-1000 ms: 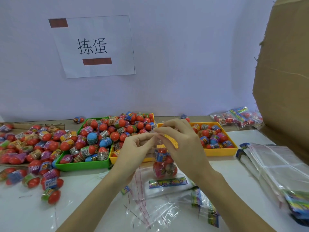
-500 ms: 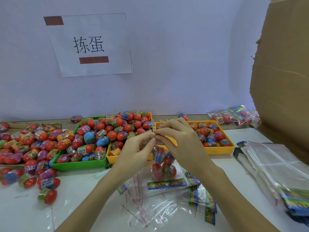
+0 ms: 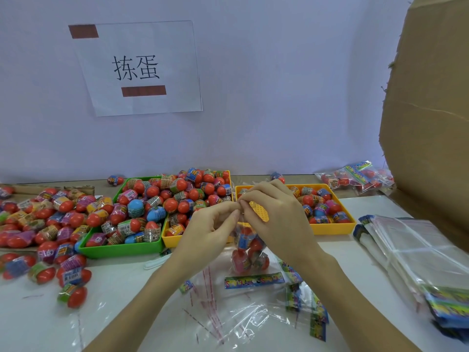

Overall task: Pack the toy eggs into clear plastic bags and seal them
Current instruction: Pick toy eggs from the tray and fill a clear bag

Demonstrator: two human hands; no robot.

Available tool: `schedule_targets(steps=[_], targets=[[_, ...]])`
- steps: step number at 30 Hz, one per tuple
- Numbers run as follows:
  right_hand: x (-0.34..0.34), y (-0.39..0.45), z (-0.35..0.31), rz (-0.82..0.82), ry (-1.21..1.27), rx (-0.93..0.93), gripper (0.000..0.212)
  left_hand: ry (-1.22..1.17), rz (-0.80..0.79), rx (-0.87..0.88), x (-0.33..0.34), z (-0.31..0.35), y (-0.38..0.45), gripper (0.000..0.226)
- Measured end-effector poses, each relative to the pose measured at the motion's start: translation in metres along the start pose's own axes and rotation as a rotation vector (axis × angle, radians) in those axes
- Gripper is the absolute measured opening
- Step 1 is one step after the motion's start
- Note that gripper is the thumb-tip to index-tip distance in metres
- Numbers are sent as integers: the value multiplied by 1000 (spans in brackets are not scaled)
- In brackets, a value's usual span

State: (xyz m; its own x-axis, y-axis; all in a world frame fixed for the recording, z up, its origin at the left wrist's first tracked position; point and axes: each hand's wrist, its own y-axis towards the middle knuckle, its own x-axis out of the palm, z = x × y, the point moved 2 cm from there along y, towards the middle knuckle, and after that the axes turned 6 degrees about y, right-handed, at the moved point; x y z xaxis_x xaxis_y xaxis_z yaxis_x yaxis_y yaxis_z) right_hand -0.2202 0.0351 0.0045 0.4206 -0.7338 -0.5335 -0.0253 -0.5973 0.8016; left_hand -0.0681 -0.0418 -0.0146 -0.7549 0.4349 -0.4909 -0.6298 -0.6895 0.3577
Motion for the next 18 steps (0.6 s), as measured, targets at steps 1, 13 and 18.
schedule_targets(steps=[1, 13, 18], targets=[[0, 0, 0, 5, 11, 0, 8, -2, 0, -2, 0, 0, 0, 29], [1, 1, 0, -3, 34, -78, 9, 52, 18, 20, 0, 2, -2, 28], [1, 1, -2, 16, 13, -73, 8, 40, 27, 33, -1, 5, -2, 30]])
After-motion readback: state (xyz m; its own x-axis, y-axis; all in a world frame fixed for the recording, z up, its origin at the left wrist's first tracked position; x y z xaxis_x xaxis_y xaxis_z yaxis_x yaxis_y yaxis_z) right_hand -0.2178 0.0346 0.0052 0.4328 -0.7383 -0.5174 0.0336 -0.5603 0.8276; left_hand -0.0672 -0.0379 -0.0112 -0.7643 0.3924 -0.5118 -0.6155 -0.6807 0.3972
